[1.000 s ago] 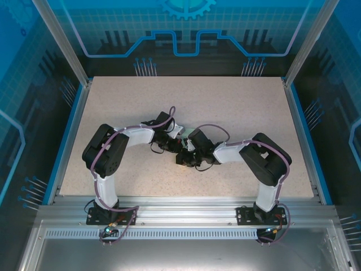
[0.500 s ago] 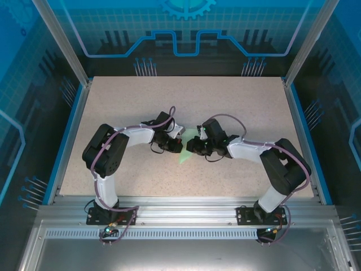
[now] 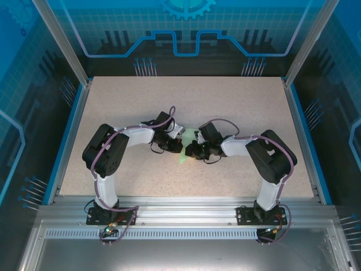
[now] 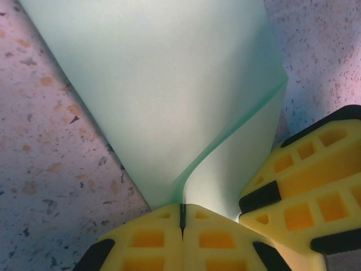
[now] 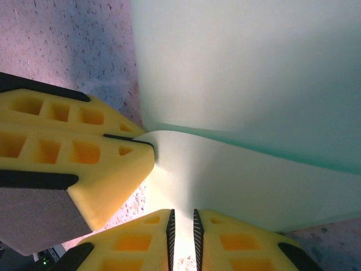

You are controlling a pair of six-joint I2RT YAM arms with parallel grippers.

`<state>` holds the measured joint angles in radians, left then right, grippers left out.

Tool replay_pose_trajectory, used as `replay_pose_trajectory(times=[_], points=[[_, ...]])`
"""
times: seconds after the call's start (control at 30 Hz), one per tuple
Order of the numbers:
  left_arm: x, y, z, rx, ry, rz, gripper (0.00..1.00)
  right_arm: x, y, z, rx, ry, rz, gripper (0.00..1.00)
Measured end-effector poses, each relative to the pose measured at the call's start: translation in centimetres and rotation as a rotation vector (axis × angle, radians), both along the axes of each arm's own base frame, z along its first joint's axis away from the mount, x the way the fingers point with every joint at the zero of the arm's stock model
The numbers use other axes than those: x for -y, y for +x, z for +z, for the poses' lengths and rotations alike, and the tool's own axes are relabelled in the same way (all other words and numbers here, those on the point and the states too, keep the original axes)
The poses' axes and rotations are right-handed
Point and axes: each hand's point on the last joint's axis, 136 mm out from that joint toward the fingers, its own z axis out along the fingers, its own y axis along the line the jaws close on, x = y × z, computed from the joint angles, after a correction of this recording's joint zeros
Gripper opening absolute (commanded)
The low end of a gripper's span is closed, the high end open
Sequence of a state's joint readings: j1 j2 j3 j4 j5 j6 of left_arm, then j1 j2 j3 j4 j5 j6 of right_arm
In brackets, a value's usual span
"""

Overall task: Fold a paper plane with a square sheet of paper (pick it up from the middle)
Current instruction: Third fold the triangle at the center of the table.

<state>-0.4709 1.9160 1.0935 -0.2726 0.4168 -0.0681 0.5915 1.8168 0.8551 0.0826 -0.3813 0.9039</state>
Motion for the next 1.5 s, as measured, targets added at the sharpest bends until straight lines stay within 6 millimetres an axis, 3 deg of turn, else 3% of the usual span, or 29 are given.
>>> replay_pose_trajectory(times=[0.27,0.67,1.0,1.2,1.4,1.5], points=[[0.0,0.0,0.0,-0.004,0.002,0.0,0.04,2.2,2.1,1.7,0.044,0.005,-0.052,0.2],[0.0,0.0,0.0,-0.004,0.002,0.0,0.04,3.7,2.8,-0.2,0.016,-0.023,-0.066,0.2],[0.0,0.0,0.0,-0.004,0.002,0.0,0.05,4.0,4.9,2.3,0.072,-0.012,-0.074,0.2],[0.0,0.0,0.0,-0.004,0.002,0.0,0.07,4.3,4.6,0.6,0.035,-0.033,-0.074,0.2],[0.1,0.0,0.0,-0.008,-0.003,0.001,0.16,4.5,4.4,-0.1,0.026,-0.049,-0.07,0.2],[0.3,-0.1,0.2,-0.014,-0.019,-0.001,0.32,4.5,4.3,-0.1,0.032,-0.054,-0.057,0.2]])
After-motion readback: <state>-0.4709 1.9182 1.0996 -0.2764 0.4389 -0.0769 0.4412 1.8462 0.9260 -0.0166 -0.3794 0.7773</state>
